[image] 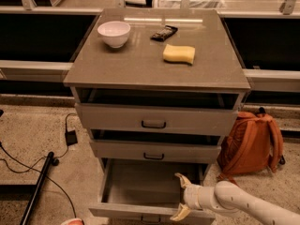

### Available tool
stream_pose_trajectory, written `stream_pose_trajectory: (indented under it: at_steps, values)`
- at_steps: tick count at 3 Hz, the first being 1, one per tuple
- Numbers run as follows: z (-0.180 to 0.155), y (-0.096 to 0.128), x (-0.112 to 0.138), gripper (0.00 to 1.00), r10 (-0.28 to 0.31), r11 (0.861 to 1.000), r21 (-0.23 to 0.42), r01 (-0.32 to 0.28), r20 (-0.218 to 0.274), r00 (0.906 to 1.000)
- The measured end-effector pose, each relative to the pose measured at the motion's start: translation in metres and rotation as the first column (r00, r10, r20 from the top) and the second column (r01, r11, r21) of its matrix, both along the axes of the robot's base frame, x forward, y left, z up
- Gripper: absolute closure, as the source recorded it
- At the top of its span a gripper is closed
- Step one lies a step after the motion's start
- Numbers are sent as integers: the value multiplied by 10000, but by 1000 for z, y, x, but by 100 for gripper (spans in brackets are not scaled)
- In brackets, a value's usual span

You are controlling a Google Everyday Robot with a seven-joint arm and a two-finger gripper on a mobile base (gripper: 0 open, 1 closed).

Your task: Close bottom drawer

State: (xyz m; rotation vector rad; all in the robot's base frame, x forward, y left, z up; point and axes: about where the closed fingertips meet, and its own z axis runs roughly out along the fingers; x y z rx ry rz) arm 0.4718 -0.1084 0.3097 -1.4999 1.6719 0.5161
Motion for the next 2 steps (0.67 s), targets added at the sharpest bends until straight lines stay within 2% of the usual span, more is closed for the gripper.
stream_pose_trajectory:
  at_steps: [1, 2]
  values:
    - [-37, -12, 4, 0, -291, 9980, -563, 287, -53, 9996]
    - [-72, -20, 7, 3, -343, 9928, -1148, 327, -116, 9993]
